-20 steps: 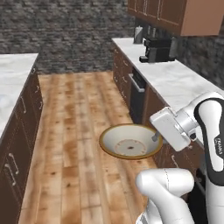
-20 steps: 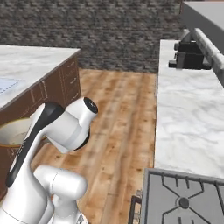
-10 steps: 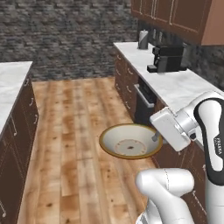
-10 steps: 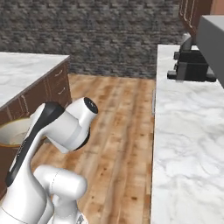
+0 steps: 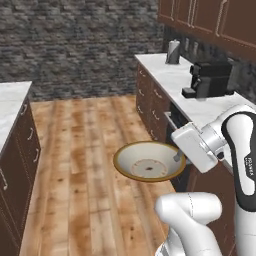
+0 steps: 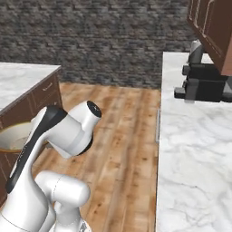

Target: Pick the cup and bowl from the counter and place them on the counter next to the sink.

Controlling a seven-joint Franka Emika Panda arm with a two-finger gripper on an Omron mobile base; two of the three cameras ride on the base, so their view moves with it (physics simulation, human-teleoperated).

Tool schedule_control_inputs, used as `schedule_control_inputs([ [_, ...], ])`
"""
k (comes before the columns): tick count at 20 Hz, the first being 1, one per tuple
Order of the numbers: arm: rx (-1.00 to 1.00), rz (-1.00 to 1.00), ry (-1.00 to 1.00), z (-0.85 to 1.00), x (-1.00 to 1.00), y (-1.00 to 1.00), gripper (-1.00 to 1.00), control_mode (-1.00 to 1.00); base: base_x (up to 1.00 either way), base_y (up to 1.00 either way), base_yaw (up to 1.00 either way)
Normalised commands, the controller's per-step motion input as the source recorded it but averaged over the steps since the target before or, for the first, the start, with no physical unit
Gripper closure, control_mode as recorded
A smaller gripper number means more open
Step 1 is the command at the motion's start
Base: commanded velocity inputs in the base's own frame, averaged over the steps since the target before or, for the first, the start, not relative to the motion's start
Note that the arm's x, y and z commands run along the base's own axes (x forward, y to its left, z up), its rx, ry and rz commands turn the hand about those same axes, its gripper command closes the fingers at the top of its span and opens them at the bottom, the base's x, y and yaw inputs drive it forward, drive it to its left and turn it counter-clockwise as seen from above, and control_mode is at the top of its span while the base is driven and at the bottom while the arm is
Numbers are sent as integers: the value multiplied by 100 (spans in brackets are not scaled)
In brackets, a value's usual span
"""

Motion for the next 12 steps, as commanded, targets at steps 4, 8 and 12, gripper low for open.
schedule_control_inputs([
  [4,0,0,0,0,0,0,100,100,100,-11,0],
  [8,0,0,0,0,0,0,100,100,100,-9,0],
  [12,0,0,0,0,0,0,100,100,100,-2,0],
])
